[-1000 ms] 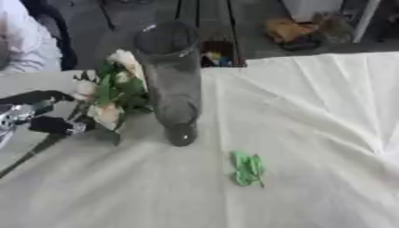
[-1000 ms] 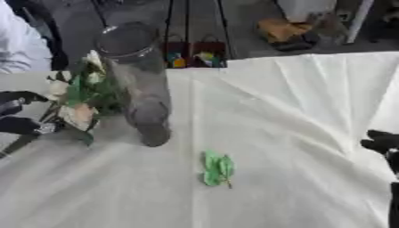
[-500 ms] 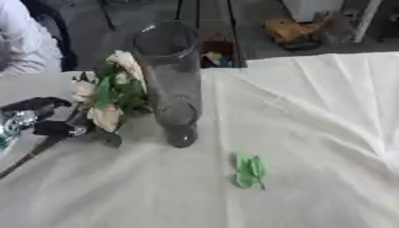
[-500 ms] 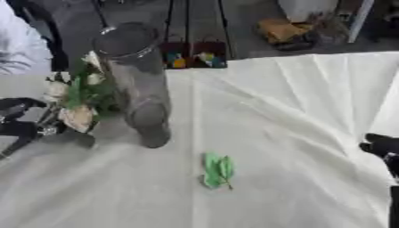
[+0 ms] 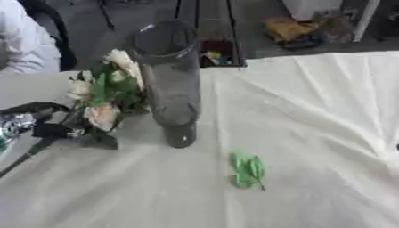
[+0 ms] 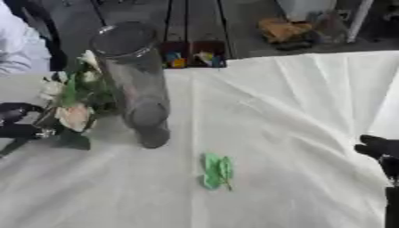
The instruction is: Arrange flowers into the vase.
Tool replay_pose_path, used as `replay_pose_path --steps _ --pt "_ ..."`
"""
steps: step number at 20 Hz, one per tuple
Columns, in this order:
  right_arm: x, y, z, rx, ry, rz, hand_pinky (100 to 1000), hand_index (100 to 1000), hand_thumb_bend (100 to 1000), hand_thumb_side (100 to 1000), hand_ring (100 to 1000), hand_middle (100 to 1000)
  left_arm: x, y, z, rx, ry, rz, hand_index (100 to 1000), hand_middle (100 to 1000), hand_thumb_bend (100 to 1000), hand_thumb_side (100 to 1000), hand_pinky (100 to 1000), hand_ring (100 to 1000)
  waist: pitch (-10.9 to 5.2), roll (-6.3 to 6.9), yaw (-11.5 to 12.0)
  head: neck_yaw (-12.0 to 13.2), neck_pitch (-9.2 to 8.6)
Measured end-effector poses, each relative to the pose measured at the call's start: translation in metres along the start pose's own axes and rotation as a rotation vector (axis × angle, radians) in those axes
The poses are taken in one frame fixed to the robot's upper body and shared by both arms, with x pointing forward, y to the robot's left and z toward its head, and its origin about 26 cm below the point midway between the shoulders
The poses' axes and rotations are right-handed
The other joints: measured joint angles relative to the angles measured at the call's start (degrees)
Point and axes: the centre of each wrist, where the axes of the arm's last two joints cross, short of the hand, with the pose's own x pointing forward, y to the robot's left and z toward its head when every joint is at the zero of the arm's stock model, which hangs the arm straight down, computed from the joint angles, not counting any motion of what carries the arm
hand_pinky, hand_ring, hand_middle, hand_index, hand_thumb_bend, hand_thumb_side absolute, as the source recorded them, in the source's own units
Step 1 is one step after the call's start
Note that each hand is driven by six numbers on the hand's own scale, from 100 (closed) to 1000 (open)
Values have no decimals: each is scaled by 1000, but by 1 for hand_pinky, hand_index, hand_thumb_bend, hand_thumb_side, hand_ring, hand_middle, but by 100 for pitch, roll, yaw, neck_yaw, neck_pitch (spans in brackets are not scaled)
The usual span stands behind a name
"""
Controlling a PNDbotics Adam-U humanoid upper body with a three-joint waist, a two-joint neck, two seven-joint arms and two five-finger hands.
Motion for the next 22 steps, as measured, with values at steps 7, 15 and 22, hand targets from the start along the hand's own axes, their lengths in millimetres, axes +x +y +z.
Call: replay_pose_path --steps 7,15,22 --pt "0 1 0 8 7 -1 696 647 100 1000 735 583 2 12 10 -38 -57 19 1000 1000 332 714 908 1000 -1 15 28 -14 5" --pt "0 1 1 15 14 -3 698 647 100 1000 736 583 0 14 12 -64 -44 -28 1000 1000 254 586 915 1000 -1 15 28 -15 5" --pt "0 2 1 18 18 -4 700 647 100 1000 737 582 -2 12 10 -76 -17 -75 1000 1000 268 615 906 1000 -1 14 24 -31 4"
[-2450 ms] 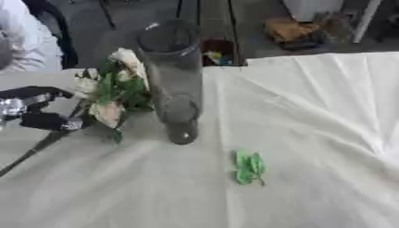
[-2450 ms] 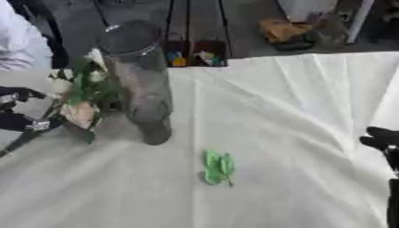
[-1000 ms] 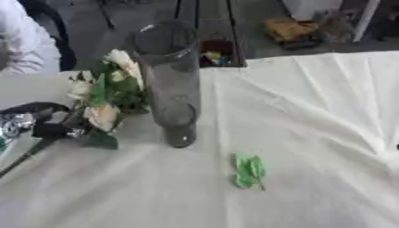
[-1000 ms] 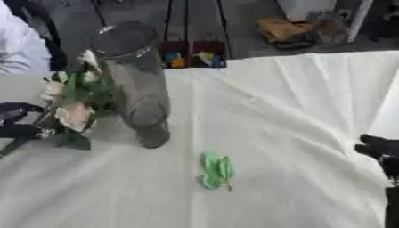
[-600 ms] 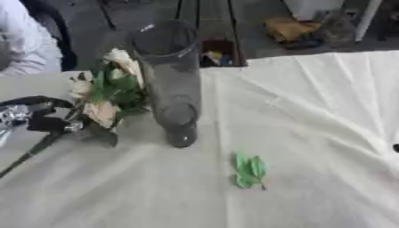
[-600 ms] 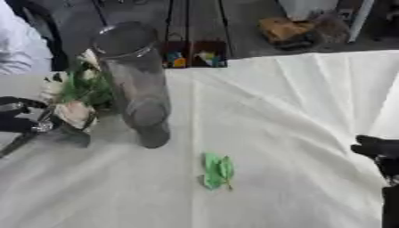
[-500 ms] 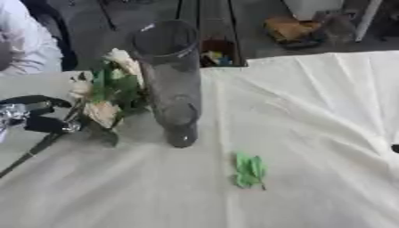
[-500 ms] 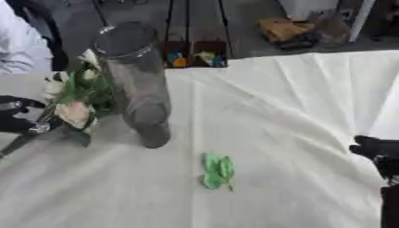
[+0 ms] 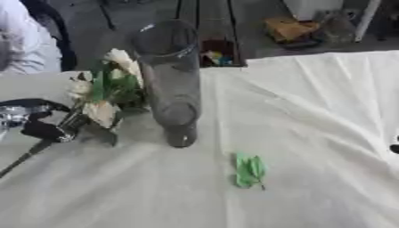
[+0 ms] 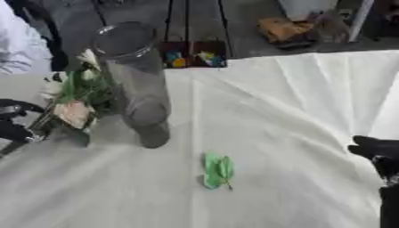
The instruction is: Arrange flowers into the vase.
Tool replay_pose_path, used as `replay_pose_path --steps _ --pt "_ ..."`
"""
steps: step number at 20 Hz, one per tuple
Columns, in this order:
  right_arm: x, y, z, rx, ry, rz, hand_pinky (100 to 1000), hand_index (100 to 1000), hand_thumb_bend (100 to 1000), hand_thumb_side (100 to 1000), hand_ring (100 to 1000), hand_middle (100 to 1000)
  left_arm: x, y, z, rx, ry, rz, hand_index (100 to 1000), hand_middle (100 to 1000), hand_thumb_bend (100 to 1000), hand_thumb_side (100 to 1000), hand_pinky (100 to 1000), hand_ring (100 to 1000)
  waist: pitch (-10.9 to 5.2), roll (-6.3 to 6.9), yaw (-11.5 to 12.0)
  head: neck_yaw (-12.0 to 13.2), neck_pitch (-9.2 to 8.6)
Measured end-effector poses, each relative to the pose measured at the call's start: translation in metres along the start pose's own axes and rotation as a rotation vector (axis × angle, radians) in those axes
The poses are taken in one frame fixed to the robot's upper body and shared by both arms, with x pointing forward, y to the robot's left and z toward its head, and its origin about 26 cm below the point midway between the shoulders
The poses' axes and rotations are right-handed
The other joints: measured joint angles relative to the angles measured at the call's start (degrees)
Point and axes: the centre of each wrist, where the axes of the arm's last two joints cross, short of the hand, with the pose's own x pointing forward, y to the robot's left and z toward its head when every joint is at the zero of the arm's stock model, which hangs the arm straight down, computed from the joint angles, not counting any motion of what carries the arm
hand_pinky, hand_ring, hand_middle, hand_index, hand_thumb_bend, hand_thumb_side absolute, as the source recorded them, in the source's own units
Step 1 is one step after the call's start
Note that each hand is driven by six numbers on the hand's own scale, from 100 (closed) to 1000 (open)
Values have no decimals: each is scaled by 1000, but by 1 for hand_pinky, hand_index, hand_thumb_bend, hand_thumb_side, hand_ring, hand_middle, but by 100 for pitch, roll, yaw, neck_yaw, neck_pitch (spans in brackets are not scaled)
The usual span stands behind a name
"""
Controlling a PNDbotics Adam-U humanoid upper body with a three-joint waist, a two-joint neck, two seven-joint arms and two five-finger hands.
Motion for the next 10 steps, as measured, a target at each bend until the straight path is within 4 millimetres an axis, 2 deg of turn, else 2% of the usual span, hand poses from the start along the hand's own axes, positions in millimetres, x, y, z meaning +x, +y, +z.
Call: replay_pose_path --steps 10 --pt "0 3 1 4 6 -9 702 643 100 1000 739 581 -3 -10 -11 22 47 4 1000 1000 279 619 896 1000 11 -21 -17 -1 -13"
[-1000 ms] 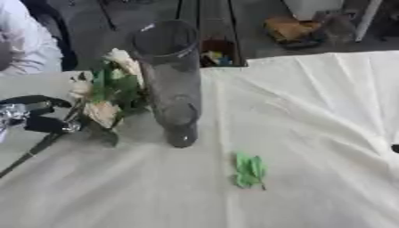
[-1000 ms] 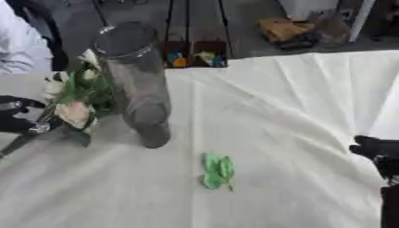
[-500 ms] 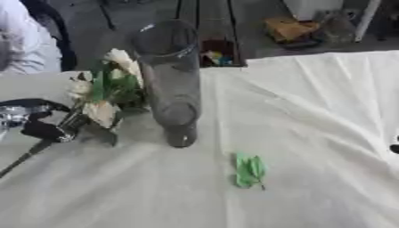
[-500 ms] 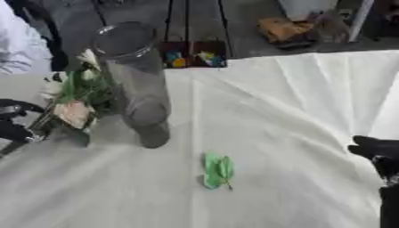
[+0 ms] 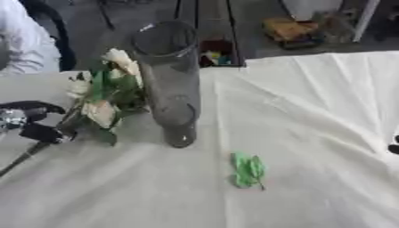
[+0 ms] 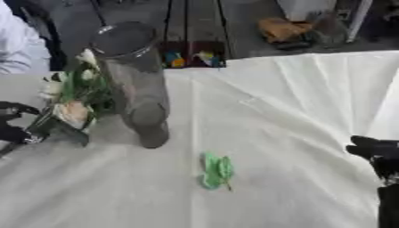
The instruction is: Arrange flowers into the vase.
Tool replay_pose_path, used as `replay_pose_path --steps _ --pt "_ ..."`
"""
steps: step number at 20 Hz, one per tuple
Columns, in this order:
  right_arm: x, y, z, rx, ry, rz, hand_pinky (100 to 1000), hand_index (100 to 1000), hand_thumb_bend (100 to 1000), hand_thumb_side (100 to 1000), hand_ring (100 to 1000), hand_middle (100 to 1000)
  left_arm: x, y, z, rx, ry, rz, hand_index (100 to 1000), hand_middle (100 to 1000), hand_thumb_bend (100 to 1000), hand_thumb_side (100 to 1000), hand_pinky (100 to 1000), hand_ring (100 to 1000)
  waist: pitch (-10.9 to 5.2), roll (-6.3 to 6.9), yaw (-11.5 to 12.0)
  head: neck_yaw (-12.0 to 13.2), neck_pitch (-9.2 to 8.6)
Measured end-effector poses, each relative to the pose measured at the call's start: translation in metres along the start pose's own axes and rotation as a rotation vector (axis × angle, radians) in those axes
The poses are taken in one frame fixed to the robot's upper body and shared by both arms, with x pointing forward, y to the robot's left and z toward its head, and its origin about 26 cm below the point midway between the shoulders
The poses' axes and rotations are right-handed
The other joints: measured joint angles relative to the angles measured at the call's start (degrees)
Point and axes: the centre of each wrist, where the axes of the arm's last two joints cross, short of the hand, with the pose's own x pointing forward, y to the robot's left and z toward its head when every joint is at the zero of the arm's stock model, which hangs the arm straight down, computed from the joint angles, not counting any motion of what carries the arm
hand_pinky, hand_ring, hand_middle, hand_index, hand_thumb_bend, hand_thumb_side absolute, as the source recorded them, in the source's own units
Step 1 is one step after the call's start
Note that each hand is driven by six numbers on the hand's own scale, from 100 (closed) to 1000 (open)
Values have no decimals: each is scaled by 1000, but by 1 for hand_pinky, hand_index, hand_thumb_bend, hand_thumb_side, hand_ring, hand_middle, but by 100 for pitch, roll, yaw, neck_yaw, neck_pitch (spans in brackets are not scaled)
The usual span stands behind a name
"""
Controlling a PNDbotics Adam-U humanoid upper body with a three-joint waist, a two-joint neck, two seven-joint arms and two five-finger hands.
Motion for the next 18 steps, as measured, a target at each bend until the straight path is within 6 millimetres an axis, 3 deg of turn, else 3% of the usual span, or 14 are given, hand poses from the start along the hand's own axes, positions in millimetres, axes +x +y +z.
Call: replay_pose_path --steps 11,14,18 --pt "0 1 0 5 4 -2 706 639 100 1000 741 579 -1 -8 -11 3 41 -5 1000 1000 296 662 847 1000 34 2 -20 3 -39" --pt "0 2 0 4 8 -6 707 636 100 1000 743 578 0 -6 -12 25 49 -5 989 915 280 660 715 873 44 6 -36 3 -42" --pt "0 2 0 5 8 -6 708 634 100 1000 742 576 2 -5 -13 52 56 -4 936 813 263 652 616 763 48 9 -46 5 -43"
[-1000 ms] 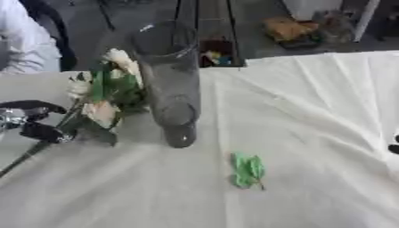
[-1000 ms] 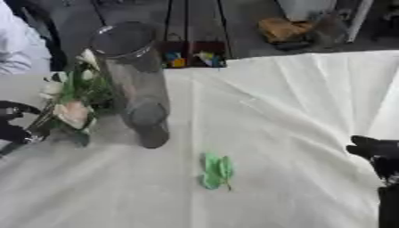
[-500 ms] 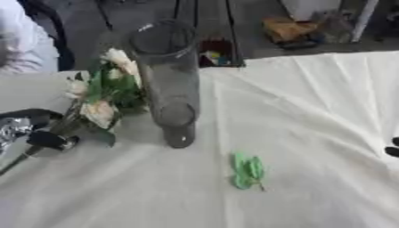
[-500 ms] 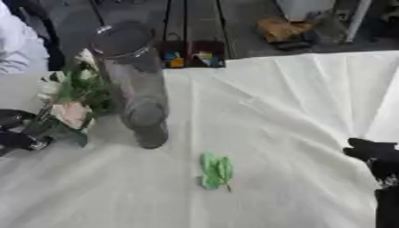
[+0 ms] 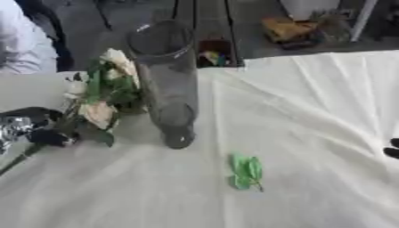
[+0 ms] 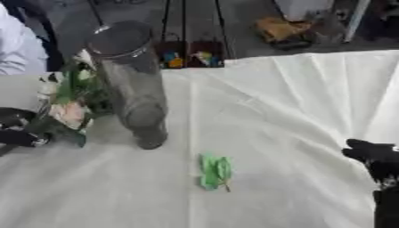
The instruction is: Arrange flowers into the vase.
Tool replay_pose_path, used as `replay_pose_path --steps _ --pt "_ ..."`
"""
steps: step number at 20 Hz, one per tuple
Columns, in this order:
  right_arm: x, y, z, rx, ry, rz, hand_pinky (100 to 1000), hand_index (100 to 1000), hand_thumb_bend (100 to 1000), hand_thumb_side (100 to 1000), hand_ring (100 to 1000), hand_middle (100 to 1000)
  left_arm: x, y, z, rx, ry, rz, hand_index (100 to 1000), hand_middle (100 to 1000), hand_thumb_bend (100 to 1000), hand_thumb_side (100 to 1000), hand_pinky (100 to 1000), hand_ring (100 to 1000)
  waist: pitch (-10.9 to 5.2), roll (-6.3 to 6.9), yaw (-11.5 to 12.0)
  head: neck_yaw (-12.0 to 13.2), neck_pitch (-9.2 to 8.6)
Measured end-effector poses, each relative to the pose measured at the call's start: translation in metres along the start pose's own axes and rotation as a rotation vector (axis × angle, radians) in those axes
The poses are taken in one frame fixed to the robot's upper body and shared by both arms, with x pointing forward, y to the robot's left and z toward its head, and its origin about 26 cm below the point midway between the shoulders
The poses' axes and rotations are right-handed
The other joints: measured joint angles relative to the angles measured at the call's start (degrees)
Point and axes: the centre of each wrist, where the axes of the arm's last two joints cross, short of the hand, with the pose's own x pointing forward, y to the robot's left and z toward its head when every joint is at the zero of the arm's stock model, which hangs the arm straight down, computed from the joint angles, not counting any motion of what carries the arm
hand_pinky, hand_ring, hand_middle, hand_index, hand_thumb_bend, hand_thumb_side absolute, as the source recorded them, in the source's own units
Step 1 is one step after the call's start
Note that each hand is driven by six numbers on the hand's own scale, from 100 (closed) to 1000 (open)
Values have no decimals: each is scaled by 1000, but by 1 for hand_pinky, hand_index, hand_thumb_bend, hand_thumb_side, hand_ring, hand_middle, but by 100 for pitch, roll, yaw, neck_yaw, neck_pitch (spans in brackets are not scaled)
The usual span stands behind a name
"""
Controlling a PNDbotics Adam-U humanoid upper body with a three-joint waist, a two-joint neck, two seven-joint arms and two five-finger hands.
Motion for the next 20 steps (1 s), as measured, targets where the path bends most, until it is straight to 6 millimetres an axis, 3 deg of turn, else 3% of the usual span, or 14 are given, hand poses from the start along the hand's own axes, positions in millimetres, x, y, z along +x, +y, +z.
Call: replay_pose_path --steps 6,11,15,20 --pt "0 1 0 5 3 -3 709 632 100 1000 743 575 2 3 1 11 -6 1 888 741 243 636 540 666 10 10 -10 5 0" --pt "0 2 0 7 5 -3 710 630 100 1000 744 574 2 5 1 -3 -15 -5 889 746 266 618 542 665 10 14 -9 15 0" --pt "0 2 0 7 7 -1 712 624 100 1000 745 574 3 6 1 -8 -20 -11 841 718 261 600 596 684 10 13 -11 16 0" --pt "0 2 0 9 12 0 706 621 100 1000 740 574 3 6 1 7 -22 -7 724 622 234 553 487 594 14 10 -11 16 0"
